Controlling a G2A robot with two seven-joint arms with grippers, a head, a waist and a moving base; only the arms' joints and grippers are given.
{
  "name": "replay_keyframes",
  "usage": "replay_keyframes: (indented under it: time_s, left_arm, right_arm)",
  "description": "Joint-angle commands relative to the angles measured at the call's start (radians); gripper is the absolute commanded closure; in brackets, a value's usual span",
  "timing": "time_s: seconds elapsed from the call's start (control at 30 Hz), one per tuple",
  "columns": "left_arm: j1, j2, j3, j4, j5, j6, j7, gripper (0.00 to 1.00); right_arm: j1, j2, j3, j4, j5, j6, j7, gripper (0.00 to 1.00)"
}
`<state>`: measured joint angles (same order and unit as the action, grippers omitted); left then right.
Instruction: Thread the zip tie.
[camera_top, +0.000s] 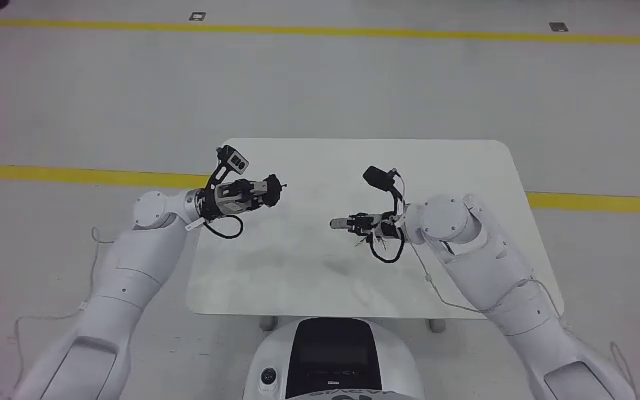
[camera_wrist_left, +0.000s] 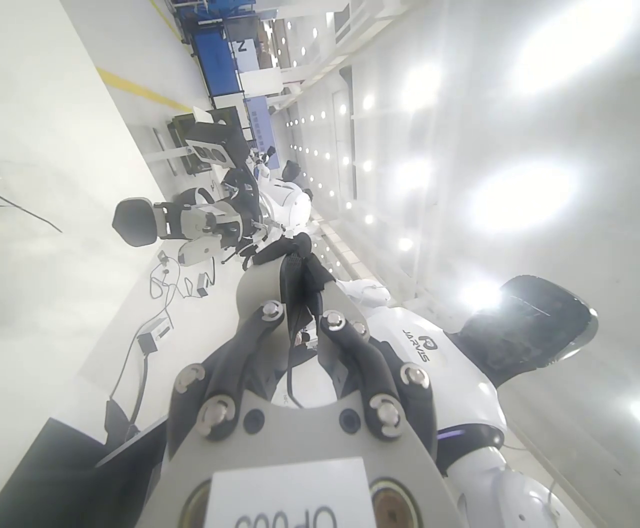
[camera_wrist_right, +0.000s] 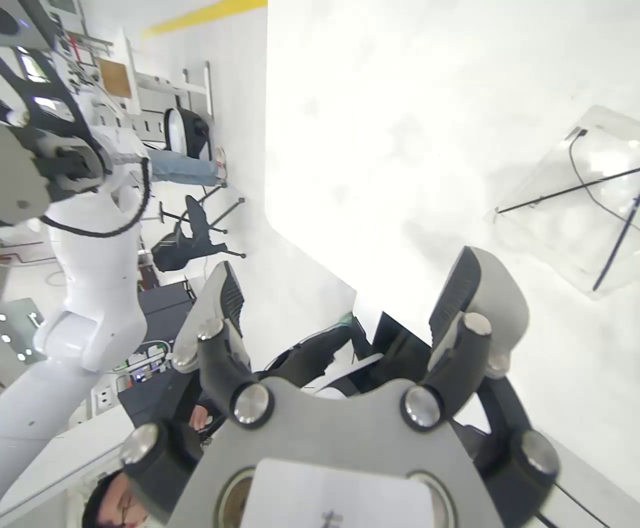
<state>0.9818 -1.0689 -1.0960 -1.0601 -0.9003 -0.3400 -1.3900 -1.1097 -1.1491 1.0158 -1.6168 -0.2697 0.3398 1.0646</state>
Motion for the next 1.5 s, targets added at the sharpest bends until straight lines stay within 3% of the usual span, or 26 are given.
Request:
replay_keyframes:
  time_s: [0.0,0.43,0.5,0.63,0.8,1.03,1.23,1.47]
  left_arm:
    - [0.0,0.0,0.0,0.0,0.0,0.0,0.0,1.0]
    - [0.0,0.0,0.0,0.0,0.0,0.0,0.0,1.0]
    - [0.0,0.0,0.0,0.0,0.0,0.0,0.0,1.0]
    - [0.0,0.0,0.0,0.0,0.0,0.0,0.0,1.0]
    - [0.0,0.0,0.0,0.0,0.0,0.0,0.0,1.0]
    - [0.0,0.0,0.0,0.0,0.0,0.0,0.0,1.0]
    - [0.0,0.0,0.0,0.0,0.0,0.0,0.0,1.0]
    - [0.0,0.0,0.0,0.0,0.0,0.0,0.0,1.0]
  right_arm:
    - [0.0,0.0,0.001,0.001,0.003,0.0,-0.004,0.0]
    - [-0.002,0.0,0.0,0.002,-0.001,-0.001,-0.01,0.0]
    - [0.001,0.003,-0.025,0.006,-0.104,0.0,-0.022,0.0]
    - [0.039,-0.001,-0.085,0.038,-0.329,0.0,0.082,0.0]
    - [0.069,-0.032,-0.141,0.046,-0.452,0.0,0.182,0.0]
    - [0.067,-0.032,-0.142,0.046,-0.451,-0.004,0.178,0.0]
    - [0.118,-0.039,-0.213,0.069,-0.538,-0.132,0.242,0.0]
    - [0.243,-0.072,-0.313,0.188,-0.562,-0.236,0.325,0.0]
